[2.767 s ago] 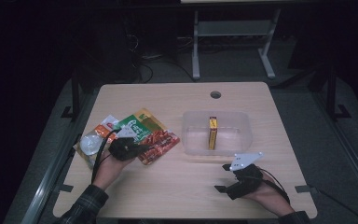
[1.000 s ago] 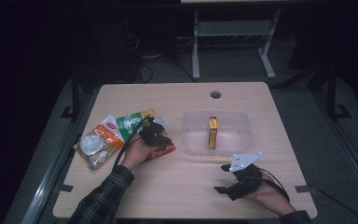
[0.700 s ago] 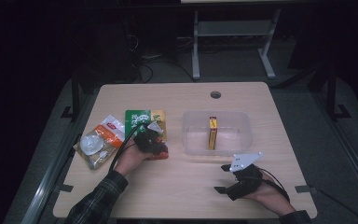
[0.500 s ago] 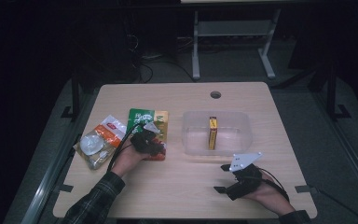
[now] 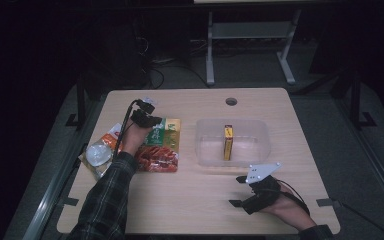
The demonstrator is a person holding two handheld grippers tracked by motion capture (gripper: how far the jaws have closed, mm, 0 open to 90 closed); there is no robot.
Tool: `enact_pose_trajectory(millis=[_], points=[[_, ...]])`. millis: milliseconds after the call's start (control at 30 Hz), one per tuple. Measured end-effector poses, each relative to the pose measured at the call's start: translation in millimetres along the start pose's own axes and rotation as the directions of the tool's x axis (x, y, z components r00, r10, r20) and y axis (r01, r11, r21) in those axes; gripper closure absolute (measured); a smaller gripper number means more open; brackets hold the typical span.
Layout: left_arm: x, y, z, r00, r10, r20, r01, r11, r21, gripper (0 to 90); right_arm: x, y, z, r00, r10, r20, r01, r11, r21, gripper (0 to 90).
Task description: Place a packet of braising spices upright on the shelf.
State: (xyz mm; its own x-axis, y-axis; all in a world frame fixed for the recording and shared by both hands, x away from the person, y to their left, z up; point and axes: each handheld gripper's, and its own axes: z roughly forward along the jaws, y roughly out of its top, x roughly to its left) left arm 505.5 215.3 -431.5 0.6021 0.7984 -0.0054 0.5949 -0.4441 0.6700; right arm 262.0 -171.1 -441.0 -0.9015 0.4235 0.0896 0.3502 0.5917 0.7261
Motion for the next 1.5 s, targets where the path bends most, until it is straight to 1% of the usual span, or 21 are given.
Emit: enact_pose_trajectory(millis=[33, 100, 200, 233, 267, 300, 333, 467, 533, 600, 667, 733, 800, 900, 967, 1133, 1300, 1333, 1367, 1433, 1500], points=[[3.5, 0.1, 4.0, 0.9999, -0.012, 0.003, 0.012, 0.9997, 0.023, 90.0, -0.3, 0.3, 0.2, 1.0, 0.003, -0.002, -0.003, 1.0, 0.0, 20.6], [7.4, 0.8, 11.3, 0.9994, -0.035, 0.0, 0.035, 0.999, 0.029, 90.0, -0.6, 0.7, 0.9, 1.0, 0.0, -0.003, 0.0, 1.0, -0.001, 20.6], [8.4, 1.0, 19.5, 0.9993, -0.031, -0.023, 0.032, 0.9991, 0.028, 90.0, -0.9, 0.8, 1.9, 1.0, -0.008, 0.0, 0.008, 1.0, -0.001, 20.6], [9.2, 0.2, 21.7, 0.9993, -0.029, -0.024, 0.03, 0.9991, 0.032, 90.0, -0.9, 0.8, 2.0, 0.9999, -0.01, -0.001, 0.01, 1.0, -0.003, 20.6], [9.9, -1.3, 24.6, 0.9989, -0.021, -0.043, 0.023, 0.9987, 0.045, 90.0, -0.4, 1.0, 1.8, 1.0, -0.004, -0.003, 0.004, 1.0, -0.005, 20.5], [10.4, -2.3, 25.8, 0.9988, -0.019, -0.045, 0.022, 0.9985, 0.051, 90.0, 0.0, 1.1, 1.5, 1.0, -0.003, -0.004, 0.003, 1.0, -0.002, 20.5], [11.4, -3.7, 27.1, 0.9987, -0.028, -0.043, 0.03, 0.9983, 0.05, 90.0, 0.1, 1.0, 1.5, 1.0, -0.007, -0.005, 0.007, 1.0, -0.004, 20.5], [14.1, -4.5, 28.7, 0.9987, -0.024, -0.044, 0.025, 0.9992, 0.032, 90.0, 0.9, 1.4, 1.6, 1.0, -0.006, -0.003, 0.006, 1.0, -0.005, 20.5], [13.7, -4.5, 30.0, 0.9984, -0.024, -0.051, 0.026, 0.9992, 0.031, 90.0, 1.2, 1.8, 1.8, 1.0, -0.005, -0.004, 0.005, 1.0, -0.003, 20.5], [13.8, -5.3, 32.2, 0.9987, -0.019, -0.048, 0.02, 0.9993, 0.032, 90.0, 1.6, 2.0, 1.9, 1.0, -0.002, -0.004, 0.002, 1.0, -0.003, 20.5], [13.4, -6.2, 34.5, 0.9986, -0.027, -0.045, 0.028, 0.9992, 0.029, 90.0, 1.3, 1.6, 1.9, 1.0, -0.004, -0.003, 0.004, 1.0, -0.002, 20.4], [12.6, -6.1, 36.0, 0.9985, -0.02, -0.05, 0.022, 0.9993, 0.029, 90.0, 0.1, 0.7, 1.8, 1.0, -0.008, -0.003, 0.008, 1.0, -0.004, 20.5], [12.3, -6.0, 35.8, 0.9983, -0.025, -0.052, 0.027, 0.9992, 0.031, 90.0, -0.4, 0.3, 1.3, 1.0, -0.001, -0.002, 0.001, 1.0, -0.005, 20.4], [12.2, -6.2, 34.3, 0.9988, -0.02, -0.046, 0.022, 0.9988, 0.044, 90.0, -1.1, 0.2, 1.4, 1.0, -0.001, 0.0, 0.001, 1.0, -0.007, 20.4], [12.0, -6.6, 33.0, 0.9989, -0.027, -0.039, 0.029, 0.9982, 0.052, 90.0, -0.6, 0.3, 1.8, 1.0, 0.001, 0.0, -0.001, 1.0, -0.004, 20.4], [3.9, -7.4, 29.8, 0.9995, -0.011, -0.028, 0.013, 0.9969, 0.077, 90.0, -0.4, 0.5, 2.4, 1.0, 0.002, 0.004, -0.002, 1.0, -0.006, 20.4], [-6.8, -13.3, 25.4, 0.9998, -0.022, 0.001, 0.022, 0.9977, 0.064, 90.0, -0.3, 1.9, 3.5, 1.0, -0.002, 0.007, 0.002, 1.0, -0.006, 20.3], [-9.4, -14.7, 24.0, 0.9995, -0.03, 0.011, 0.029, 0.9975, 0.065, 90.0, 0.1, 2.2, 3.7, 1.0, 0.0, 0.006, 0.0, 1.0, -0.004, 20.3], [-10.8, -15.9, 22.4, 0.9997, -0.019, 0.014, 0.018, 0.9973, 0.072, 90.0, 0.5, 2.5, 4.0, 1.0, 0.0, 0.005, 0.0, 1.0, -0.004, 20.3], [-14.8, -19.3, 20.3, 0.9994, -0.024, 0.023, 0.023, 0.9978, 0.063, 90.0, 0.5, 2.7, 4.6, 1.0, -0.006, 0.007, 0.006, 1.0, 0.0, 20.2], [-17.7, -22.3, 17.2, 0.9991, -0.023, 0.036, 0.02, 0.9976, 0.067, 90.0, 0.5, 2.8, 5.0, 1.0, -0.005, 0.007, 0.005, 1.0, 0.001, 20.0]])
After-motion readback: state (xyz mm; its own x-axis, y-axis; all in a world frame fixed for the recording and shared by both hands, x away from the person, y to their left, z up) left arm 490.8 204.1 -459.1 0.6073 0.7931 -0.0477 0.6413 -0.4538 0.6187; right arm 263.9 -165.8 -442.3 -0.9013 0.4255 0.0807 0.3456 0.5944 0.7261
